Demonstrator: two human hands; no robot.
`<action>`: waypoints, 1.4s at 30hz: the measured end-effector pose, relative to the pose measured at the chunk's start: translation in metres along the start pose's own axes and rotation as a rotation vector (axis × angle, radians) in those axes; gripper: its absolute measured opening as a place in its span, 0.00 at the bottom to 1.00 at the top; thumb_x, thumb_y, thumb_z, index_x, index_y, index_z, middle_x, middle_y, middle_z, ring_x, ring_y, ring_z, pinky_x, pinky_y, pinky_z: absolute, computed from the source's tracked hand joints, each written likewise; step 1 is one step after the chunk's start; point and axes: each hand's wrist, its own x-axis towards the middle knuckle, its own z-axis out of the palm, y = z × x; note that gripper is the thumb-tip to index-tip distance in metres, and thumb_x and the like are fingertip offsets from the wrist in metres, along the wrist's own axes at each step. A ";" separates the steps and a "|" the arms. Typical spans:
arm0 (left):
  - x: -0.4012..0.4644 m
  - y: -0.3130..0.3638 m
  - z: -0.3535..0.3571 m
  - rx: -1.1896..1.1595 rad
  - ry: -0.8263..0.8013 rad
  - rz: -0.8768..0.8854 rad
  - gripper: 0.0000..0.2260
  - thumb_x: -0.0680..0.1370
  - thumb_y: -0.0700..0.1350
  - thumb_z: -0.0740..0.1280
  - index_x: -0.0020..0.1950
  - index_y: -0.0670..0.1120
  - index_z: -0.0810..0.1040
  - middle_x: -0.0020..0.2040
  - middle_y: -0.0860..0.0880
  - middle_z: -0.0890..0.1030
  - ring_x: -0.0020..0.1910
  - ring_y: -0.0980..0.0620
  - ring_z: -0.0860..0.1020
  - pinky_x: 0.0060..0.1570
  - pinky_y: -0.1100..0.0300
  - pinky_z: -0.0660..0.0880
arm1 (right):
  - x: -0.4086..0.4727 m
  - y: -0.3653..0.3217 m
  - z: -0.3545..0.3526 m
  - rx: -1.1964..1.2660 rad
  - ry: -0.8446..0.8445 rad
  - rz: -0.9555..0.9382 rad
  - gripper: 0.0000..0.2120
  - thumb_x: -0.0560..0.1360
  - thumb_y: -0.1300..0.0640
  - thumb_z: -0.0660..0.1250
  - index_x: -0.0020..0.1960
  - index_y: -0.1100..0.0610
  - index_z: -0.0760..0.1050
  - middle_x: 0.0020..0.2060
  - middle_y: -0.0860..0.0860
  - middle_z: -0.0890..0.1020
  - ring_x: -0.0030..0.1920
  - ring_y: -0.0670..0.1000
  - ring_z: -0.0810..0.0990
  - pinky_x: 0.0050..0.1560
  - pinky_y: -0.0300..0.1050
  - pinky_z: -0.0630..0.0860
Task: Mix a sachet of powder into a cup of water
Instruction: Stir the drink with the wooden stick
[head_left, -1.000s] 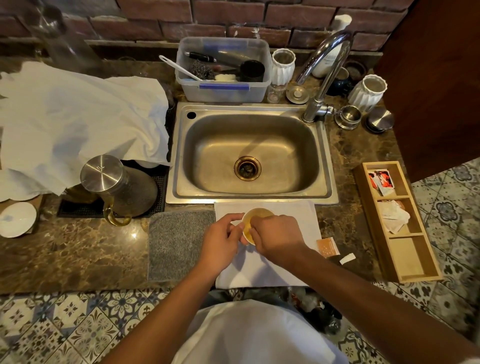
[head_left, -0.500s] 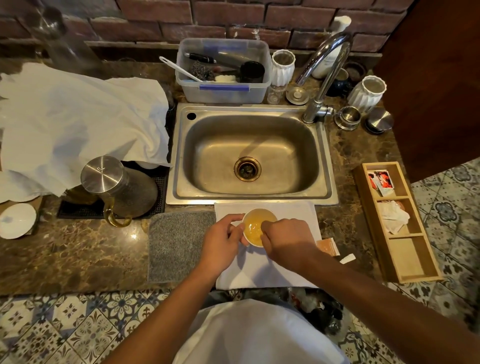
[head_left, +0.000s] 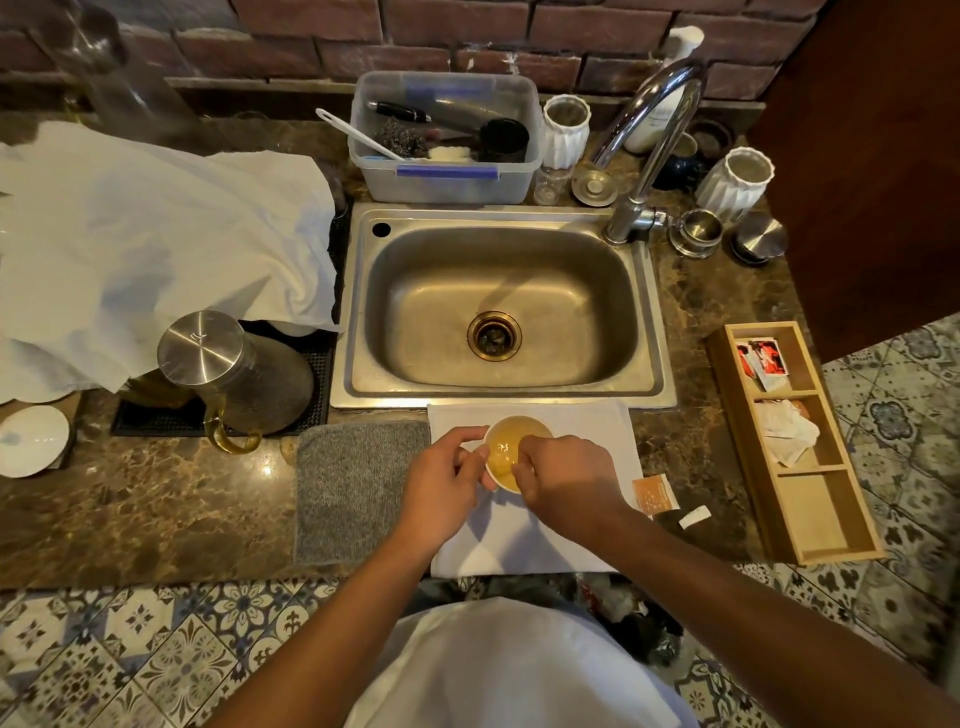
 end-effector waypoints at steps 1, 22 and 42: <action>0.000 0.000 0.000 0.004 -0.003 0.005 0.09 0.83 0.44 0.66 0.62 0.51 0.80 0.33 0.46 0.83 0.29 0.57 0.80 0.37 0.58 0.78 | -0.002 0.002 -0.003 -0.016 0.018 0.002 0.17 0.83 0.46 0.60 0.66 0.53 0.75 0.56 0.53 0.83 0.52 0.52 0.80 0.56 0.45 0.75; -0.004 0.002 0.001 -0.011 -0.012 0.001 0.10 0.83 0.43 0.65 0.64 0.50 0.79 0.31 0.50 0.81 0.29 0.61 0.79 0.33 0.71 0.73 | -0.004 0.006 -0.008 -0.146 0.032 -0.090 0.19 0.83 0.46 0.61 0.70 0.53 0.71 0.57 0.54 0.82 0.51 0.53 0.80 0.54 0.45 0.75; -0.005 0.004 0.001 -0.044 -0.021 -0.013 0.09 0.83 0.42 0.65 0.62 0.51 0.79 0.31 0.50 0.81 0.28 0.59 0.79 0.32 0.71 0.73 | -0.007 0.009 -0.018 -0.136 0.064 -0.062 0.20 0.82 0.47 0.63 0.70 0.53 0.71 0.55 0.54 0.84 0.51 0.54 0.83 0.50 0.44 0.75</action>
